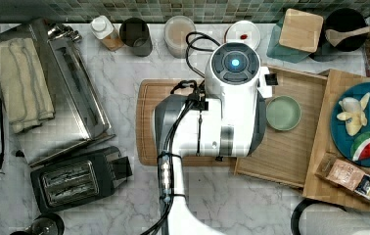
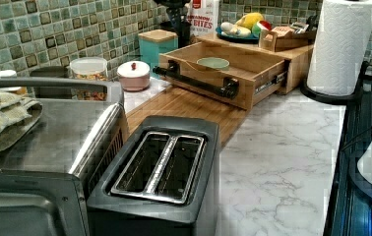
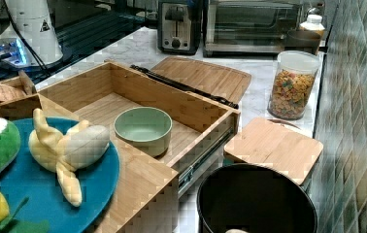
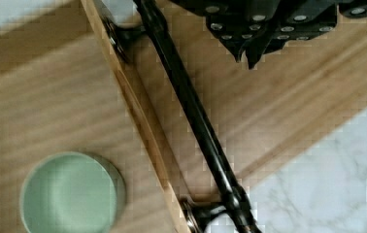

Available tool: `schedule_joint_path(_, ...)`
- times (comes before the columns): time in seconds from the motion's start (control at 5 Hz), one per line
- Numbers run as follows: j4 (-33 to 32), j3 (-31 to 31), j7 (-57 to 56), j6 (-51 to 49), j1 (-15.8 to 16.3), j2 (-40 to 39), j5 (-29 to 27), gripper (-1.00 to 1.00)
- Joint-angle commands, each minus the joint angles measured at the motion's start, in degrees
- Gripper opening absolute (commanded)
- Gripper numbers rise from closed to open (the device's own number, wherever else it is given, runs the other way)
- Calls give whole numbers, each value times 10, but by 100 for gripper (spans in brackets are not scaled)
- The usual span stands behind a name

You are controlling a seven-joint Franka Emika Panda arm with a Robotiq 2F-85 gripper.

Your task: Close the drawer.

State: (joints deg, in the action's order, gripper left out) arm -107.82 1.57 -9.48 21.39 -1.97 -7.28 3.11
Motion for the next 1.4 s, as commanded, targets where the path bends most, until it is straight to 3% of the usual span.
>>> schedule_joint_path(0.2,-38,-41,50,102,45,-6,16,-100)
schedule_joint_path(0.8,-27,-38,-78,131,36,-80,89,-100)
schedule_joint_path(1.0,-35,-31,-74,161,36,-101,93,-100)
schedule_joint_path(1.2,-2,-30,-38,141,49,-135,108,-100)
schedule_joint_path(1.4,-29,-27,-14,182,61,-130,150,-100)
